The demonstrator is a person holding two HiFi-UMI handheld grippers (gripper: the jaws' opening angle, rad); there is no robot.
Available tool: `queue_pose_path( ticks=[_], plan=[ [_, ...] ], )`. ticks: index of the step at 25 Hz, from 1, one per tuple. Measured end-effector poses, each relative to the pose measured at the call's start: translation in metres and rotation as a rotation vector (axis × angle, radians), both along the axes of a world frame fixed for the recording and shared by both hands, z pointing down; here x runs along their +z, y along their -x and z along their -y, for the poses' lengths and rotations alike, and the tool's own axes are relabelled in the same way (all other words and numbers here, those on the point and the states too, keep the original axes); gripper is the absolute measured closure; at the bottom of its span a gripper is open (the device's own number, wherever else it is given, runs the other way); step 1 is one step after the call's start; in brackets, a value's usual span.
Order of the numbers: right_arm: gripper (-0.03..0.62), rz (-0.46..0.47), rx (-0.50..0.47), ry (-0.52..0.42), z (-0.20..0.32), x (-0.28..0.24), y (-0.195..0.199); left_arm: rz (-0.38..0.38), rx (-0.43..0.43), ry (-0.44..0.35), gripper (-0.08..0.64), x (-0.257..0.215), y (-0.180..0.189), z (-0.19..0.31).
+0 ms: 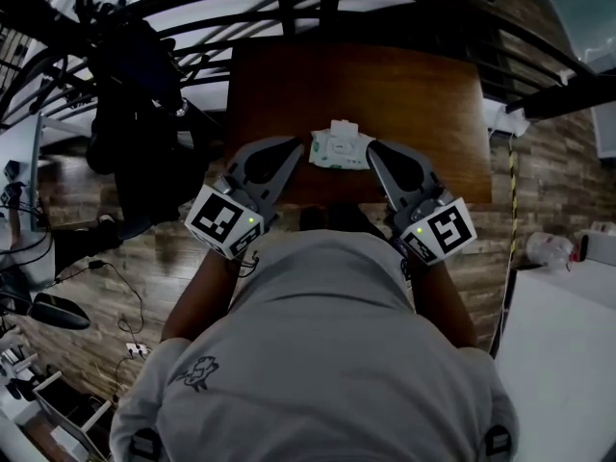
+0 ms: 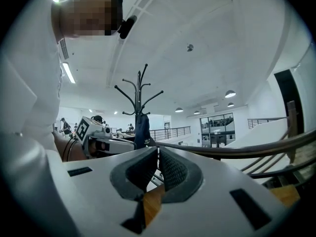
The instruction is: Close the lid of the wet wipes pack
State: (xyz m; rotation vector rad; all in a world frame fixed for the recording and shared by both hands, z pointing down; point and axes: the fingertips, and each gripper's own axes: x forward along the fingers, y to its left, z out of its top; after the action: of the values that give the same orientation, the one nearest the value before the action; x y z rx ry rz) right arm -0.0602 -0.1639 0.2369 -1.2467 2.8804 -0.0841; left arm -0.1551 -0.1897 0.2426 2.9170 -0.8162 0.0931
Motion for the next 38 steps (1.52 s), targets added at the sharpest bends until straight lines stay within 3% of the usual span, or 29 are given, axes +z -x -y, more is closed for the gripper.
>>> queue_pose_path(
  ticks=[13, 26, 38],
  plan=[
    [0.557, -0.030, 0.006, 0.070, 0.040, 0.043, -0.015, 0.034, -0.028, 0.049, 0.548, 0.029, 0.004, 0.024],
    [0.557, -0.058, 0.023, 0.203, 0.075, 0.097, -0.057, 0.088, 0.009, 0.110, 0.548, 0.065, -0.037, 0.058],
    [0.557, -0.101, 0.019, 0.353, 0.097, 0.161, -0.095, 0.215, 0.017, 0.234, 0.548, 0.151, -0.061, 0.076]
  ],
)
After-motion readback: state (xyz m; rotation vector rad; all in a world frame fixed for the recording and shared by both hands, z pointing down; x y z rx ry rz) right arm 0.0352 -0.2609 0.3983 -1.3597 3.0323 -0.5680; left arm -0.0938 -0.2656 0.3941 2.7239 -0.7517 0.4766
